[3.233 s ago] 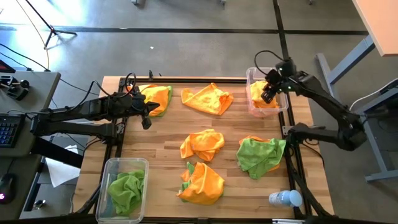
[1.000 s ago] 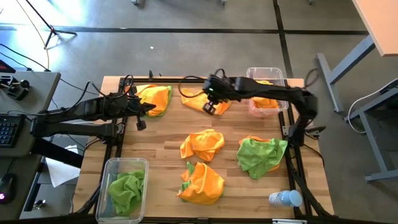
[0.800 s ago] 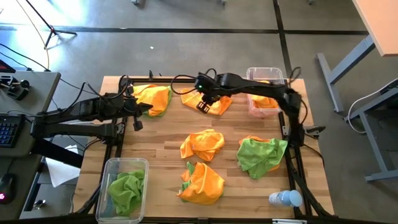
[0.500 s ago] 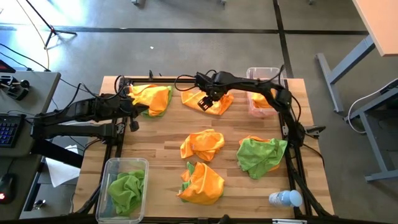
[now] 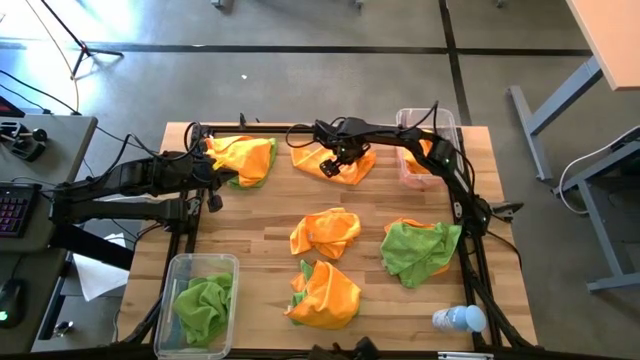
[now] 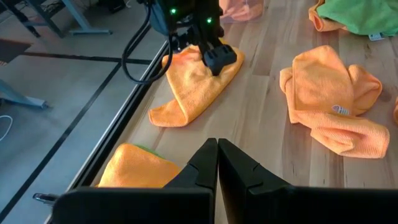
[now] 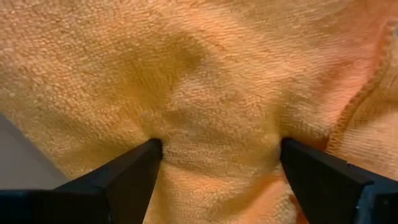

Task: Sort microfiber towel by color & place in baskets
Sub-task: Put the orange microfiber towel into the top transparent bin

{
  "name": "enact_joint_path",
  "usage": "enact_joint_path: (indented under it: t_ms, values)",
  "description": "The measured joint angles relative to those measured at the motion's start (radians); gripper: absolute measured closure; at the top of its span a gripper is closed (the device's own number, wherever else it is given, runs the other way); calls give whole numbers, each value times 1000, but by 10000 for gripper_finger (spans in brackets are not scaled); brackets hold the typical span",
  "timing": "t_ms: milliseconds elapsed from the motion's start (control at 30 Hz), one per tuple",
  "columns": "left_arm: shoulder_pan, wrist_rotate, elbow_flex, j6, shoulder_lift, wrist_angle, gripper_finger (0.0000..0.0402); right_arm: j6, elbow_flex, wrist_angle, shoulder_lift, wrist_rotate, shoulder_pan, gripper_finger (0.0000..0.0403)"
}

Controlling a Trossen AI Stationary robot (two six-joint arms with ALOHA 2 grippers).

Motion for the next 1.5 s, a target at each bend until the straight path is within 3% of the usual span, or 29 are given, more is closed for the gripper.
enact_joint_path:
  t_ms: [133, 233, 567, 767, 867, 1200, 1500]
  values:
    - [0, 0, 0, 0, 0, 0, 401, 4, 2, 22, 31, -30, 5, 99]
    - [0, 1, 0, -1, 0, 0, 401, 9, 2, 40, 35, -31, 15, 144]
    - [0, 4, 0, -1, 0, 2, 401, -103, -7, 55, -8, -39, 27, 384]
    - [0, 4, 0, -8, 0, 6, 402, -171, -16, 40, -134, -34, 49, 372]
    - [0, 4, 0, -8, 0, 6, 402, -202, -9, 19, -235, -27, 59, 386]
    - [0, 4, 0, -19, 5, 6, 402, -339, -8, -103, -557, 83, 80, 394]
    - [0, 4, 0, -52, 11, 5, 402, -337, -7, -364, -808, 371, 30, 397]
